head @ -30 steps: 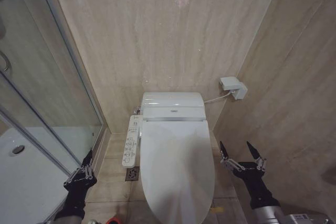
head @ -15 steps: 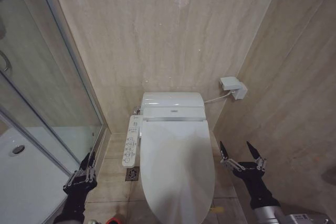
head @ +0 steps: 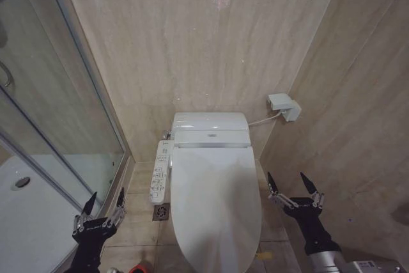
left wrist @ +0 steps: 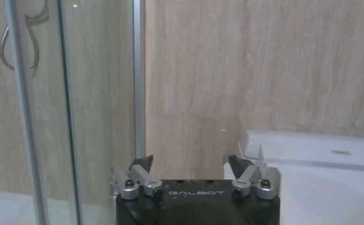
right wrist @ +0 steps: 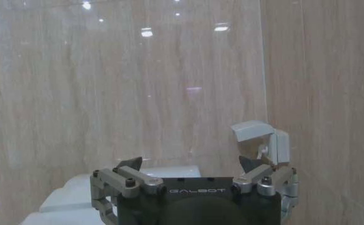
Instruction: Open the toilet lid, clean the toilet bowl with a toilet brush, close the toilet lid, and flush.
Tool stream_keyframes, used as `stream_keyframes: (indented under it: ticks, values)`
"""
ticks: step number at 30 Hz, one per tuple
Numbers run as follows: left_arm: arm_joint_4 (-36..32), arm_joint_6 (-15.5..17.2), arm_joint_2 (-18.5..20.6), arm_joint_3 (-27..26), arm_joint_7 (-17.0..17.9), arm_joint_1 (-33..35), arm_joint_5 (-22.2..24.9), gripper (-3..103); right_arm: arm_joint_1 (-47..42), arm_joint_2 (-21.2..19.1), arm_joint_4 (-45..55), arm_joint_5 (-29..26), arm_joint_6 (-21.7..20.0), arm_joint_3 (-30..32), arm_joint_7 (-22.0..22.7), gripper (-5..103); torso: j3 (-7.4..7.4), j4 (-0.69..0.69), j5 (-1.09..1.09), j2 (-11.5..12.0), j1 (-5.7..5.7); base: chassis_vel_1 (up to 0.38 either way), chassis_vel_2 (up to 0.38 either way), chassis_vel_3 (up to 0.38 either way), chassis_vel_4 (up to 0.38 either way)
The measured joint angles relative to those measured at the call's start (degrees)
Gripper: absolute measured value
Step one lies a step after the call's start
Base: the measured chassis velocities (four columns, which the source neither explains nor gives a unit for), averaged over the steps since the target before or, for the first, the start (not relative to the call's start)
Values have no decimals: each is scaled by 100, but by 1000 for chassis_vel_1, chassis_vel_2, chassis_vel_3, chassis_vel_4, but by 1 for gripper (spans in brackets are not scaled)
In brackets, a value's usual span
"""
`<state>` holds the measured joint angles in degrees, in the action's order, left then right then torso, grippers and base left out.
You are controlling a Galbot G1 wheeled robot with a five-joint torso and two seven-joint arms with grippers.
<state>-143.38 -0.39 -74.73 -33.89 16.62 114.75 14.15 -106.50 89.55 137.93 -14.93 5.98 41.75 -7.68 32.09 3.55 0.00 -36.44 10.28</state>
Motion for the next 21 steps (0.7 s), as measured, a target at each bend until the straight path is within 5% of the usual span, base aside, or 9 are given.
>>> stream_keyframes:
  ticks: [1, 7, 8, 14, 21]
  values:
    - [0, 0, 12, -4, 5, 37, -26, 85, 0, 0, 0, 0, 0, 0, 0, 100, 0, 0, 0, 0, 0, 0, 0, 0, 0]
    - [0, -27, 14, 66, 25, 168, -174, 85, 0, 0, 0, 0, 0, 0, 0, 100, 0, 0, 0, 0, 0, 0, 0, 0, 0]
    - [0, -172, 0, 93, -34, 193, -279, 100, 0, 0, 0, 0, 0, 0, 0, 100, 0, 0, 0, 0, 0, 0, 0, 0, 0]
    - [54, -799, -29, 13, -585, 180, -614, 100, 0, 0, 0, 0, 0, 0, 0, 100, 0, 0, 0, 0, 0, 0, 0, 0, 0]
    - [53, -946, 8, -114, -781, 124, -603, 100, 0, 0, 0, 0, 0, 0, 0, 100, 0, 0, 0, 0, 0, 0, 0, 0, 0]
